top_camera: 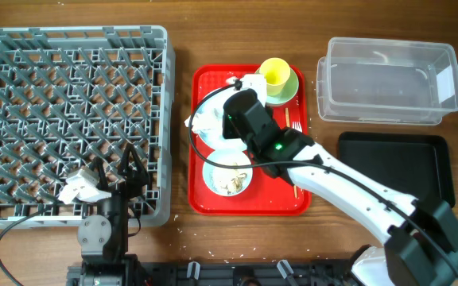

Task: Sort waste into correct bins and load items into the dishwasher rack
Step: 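Grasp the white tissue with the right gripper and drop it in the clear bin, then grasp the red wrapper with the right gripper and drop it in the clear bin, then grasp the small blue bowl of rice with the right gripper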

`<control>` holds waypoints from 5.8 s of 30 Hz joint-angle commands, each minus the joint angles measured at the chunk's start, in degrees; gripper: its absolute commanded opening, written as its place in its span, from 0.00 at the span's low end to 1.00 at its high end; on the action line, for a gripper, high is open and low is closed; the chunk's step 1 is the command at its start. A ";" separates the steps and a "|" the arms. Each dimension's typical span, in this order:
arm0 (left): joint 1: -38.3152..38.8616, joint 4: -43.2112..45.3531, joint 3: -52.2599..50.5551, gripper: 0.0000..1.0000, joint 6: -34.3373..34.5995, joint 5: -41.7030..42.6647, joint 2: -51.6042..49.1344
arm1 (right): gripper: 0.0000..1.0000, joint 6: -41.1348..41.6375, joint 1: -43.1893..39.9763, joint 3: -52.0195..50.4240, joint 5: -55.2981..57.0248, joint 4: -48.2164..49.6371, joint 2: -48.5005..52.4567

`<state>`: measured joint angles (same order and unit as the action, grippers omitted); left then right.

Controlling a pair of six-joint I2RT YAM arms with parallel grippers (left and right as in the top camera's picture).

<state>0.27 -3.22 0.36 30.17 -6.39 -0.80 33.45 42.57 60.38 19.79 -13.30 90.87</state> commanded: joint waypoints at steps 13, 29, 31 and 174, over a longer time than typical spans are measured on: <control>0.22 -0.13 -0.04 1.00 0.11 -0.98 0.42 | 0.95 -9.49 -45.33 0.70 -21.79 8.13 -2.54; 0.22 -0.15 -0.04 1.00 0.11 -1.01 0.42 | 0.97 -8.00 3.10 0.68 -8.59 9.75 10.40; 0.22 -0.15 -0.04 1.00 0.11 -1.01 0.42 | 0.94 -8.52 3.13 0.68 -8.57 11.32 13.40; 0.22 -0.15 -0.04 1.00 0.11 -1.01 0.42 | 0.50 -11.63 15.74 0.57 -11.56 -14.10 9.22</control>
<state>0.27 -3.22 0.36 30.17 -6.42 -0.80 24.16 57.95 61.06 4.89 -28.82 99.22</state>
